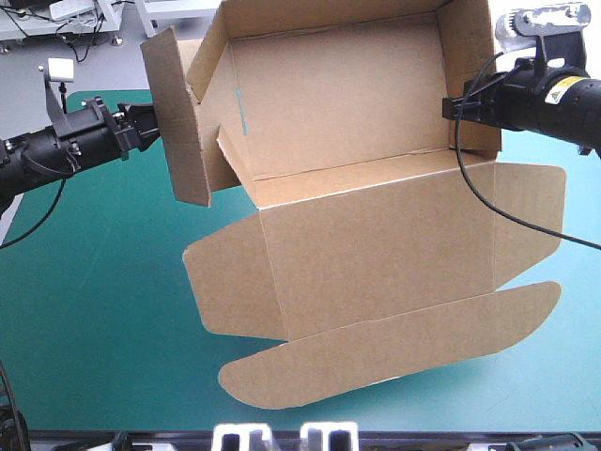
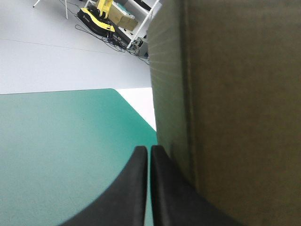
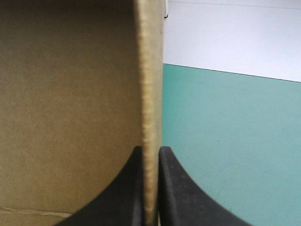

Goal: Fold the box

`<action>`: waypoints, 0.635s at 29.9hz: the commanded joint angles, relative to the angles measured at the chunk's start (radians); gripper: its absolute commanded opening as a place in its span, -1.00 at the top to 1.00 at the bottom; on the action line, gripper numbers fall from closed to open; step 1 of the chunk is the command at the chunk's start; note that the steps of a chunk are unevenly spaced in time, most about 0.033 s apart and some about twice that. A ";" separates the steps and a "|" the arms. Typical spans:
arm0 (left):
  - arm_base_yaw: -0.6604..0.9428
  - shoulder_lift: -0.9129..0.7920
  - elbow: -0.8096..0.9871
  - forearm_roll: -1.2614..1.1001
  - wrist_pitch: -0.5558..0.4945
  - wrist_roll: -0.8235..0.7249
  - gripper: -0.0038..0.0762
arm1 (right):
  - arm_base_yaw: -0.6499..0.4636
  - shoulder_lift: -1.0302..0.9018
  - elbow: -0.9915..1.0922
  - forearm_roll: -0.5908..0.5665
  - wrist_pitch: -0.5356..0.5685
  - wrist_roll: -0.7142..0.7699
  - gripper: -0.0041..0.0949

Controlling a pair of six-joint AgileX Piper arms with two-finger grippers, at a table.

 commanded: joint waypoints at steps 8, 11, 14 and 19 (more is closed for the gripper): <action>-0.072 -0.045 -0.030 -0.081 0.075 -0.018 0.87 | -0.002 0.005 -0.029 0.053 -0.093 0.003 0.92; -0.088 -0.045 -0.030 -0.081 0.075 -0.018 0.87 | -0.002 0.009 -0.029 0.066 -0.093 -0.004 0.92; -0.089 -0.045 -0.030 -0.081 0.075 -0.018 0.87 | -0.002 0.009 -0.029 0.070 -0.093 -0.007 0.92; -0.089 -0.045 -0.030 -0.081 0.075 -0.018 0.88 | -0.002 0.009 -0.029 0.070 -0.093 -0.014 0.92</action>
